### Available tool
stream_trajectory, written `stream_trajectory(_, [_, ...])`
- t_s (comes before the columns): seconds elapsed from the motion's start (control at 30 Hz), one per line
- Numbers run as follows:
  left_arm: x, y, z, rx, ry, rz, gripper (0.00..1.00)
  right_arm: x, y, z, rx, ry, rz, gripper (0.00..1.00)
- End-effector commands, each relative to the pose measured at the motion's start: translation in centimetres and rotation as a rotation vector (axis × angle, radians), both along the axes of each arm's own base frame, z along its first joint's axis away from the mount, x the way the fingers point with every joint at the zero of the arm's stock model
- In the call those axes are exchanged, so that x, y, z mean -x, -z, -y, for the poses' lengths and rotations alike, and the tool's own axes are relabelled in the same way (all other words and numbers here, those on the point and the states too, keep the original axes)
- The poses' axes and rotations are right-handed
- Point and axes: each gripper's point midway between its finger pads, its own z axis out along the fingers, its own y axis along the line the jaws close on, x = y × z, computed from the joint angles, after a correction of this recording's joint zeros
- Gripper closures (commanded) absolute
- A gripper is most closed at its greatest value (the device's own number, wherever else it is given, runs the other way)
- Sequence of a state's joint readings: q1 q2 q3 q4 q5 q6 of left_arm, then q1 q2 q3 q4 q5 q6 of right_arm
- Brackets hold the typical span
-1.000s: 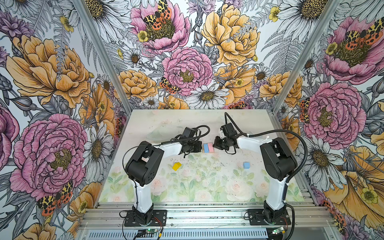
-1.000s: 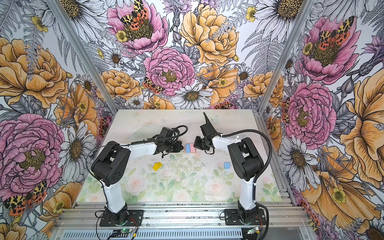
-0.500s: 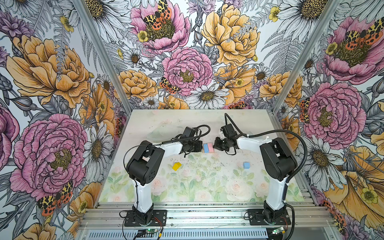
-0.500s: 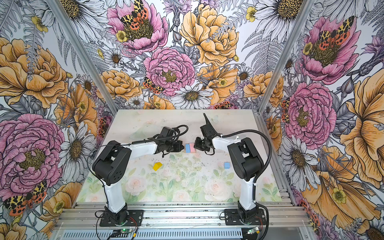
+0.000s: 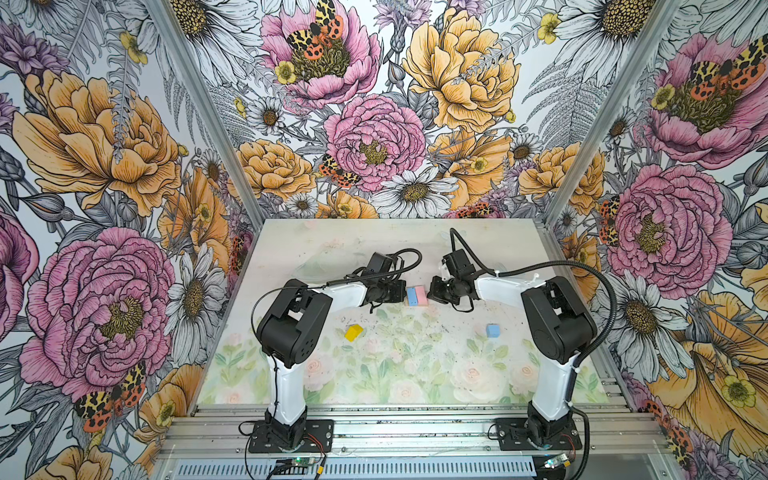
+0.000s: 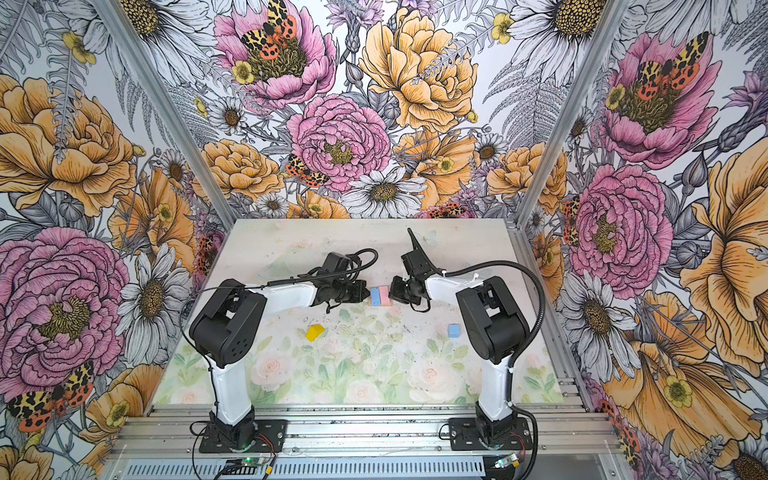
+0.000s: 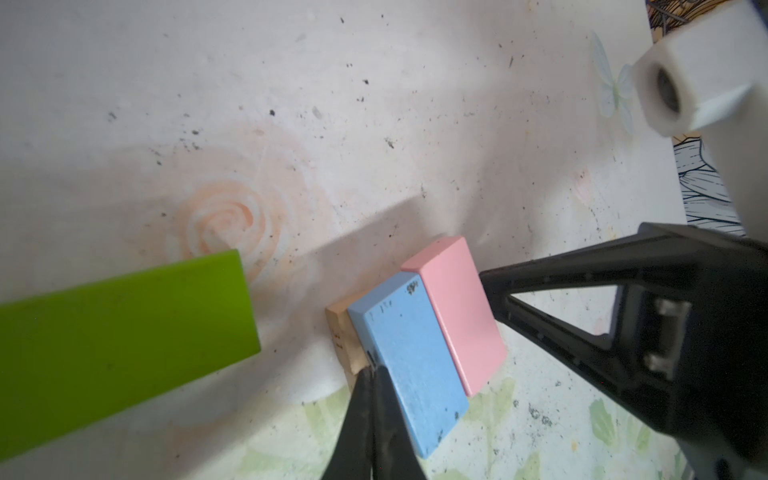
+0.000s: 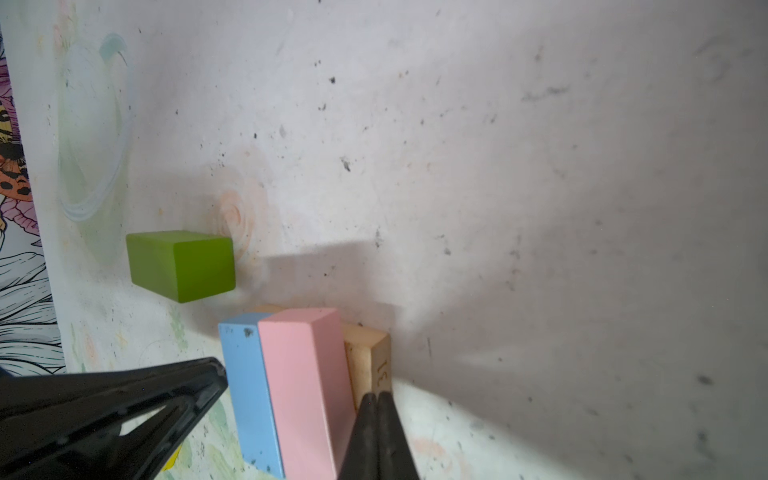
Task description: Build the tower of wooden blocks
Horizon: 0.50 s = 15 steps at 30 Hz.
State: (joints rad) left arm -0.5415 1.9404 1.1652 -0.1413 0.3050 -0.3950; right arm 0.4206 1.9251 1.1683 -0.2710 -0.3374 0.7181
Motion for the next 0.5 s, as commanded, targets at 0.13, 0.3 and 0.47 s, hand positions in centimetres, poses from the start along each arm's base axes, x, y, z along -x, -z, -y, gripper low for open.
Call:
stream_trajectory(0.13, [-0.34,-0.29,1.19,0.033,0.013,0.001,1.00,-0.37,-1.73,-0.41,-0.018,0.005,0.046,1.00])
stream_trajectory(0.3, [-0.46,-0.30,1.33,0.035,0.015,0.002,1.00,-0.30,-1.73,-0.53,-0.019,0.002,0.045,1.00])
stream_trajectory(0.47, [-0.46,-0.12,1.34,0.035,0.015,-0.004,1.00,-0.22,-1.75,-0.68,-0.020,-0.001,0.044,1.00])
